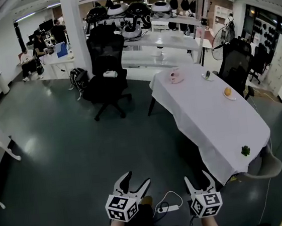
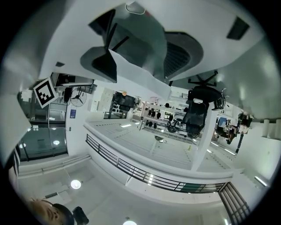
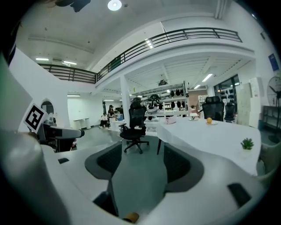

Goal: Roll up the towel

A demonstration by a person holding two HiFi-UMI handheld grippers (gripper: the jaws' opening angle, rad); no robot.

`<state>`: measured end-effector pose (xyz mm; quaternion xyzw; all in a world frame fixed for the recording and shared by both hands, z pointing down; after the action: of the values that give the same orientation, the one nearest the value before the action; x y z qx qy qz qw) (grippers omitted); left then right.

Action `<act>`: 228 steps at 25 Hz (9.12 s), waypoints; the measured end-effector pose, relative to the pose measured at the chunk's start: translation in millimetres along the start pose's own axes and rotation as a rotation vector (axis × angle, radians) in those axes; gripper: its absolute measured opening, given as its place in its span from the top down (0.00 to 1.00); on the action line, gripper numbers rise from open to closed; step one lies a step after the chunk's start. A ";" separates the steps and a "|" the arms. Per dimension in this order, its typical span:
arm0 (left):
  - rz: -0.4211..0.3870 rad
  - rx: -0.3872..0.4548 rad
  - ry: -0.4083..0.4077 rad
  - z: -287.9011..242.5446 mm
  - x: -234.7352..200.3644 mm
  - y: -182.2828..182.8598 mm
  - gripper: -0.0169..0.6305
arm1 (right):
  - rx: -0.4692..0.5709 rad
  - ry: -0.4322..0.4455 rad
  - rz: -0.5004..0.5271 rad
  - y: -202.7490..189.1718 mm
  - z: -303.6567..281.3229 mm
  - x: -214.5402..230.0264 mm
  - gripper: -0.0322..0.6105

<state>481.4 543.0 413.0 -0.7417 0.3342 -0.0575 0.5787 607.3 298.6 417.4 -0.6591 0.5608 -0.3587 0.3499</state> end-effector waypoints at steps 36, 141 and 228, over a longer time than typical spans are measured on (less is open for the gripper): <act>-0.007 -0.048 -0.034 -110.5 -147.9 74.3 0.43 | -0.043 -0.084 -0.038 72.3 -154.0 -5.0 0.51; -0.040 -0.077 -0.097 -652.7 -382.4 335.5 0.44 | -0.088 -0.085 -0.070 357.6 -643.4 246.8 0.51; -0.298 -0.805 -0.736 -920.0 -250.6 293.1 0.88 | -0.646 -0.375 -0.105 336.3 -619.6 408.0 0.84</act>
<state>-271.7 -101.8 523.4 -0.9142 -0.0023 0.2561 0.3141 -46.7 -184.2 468.2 -0.8176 0.5367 -0.0539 0.2014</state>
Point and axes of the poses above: the fingertips, and each gripper's own axes: z backward along the fingers, x to its right, y out of its top, the point moved 7 cm from there along z, backward along the fingers, and after that the axes turned 10 degrees about -x, right-handed, at the moved point
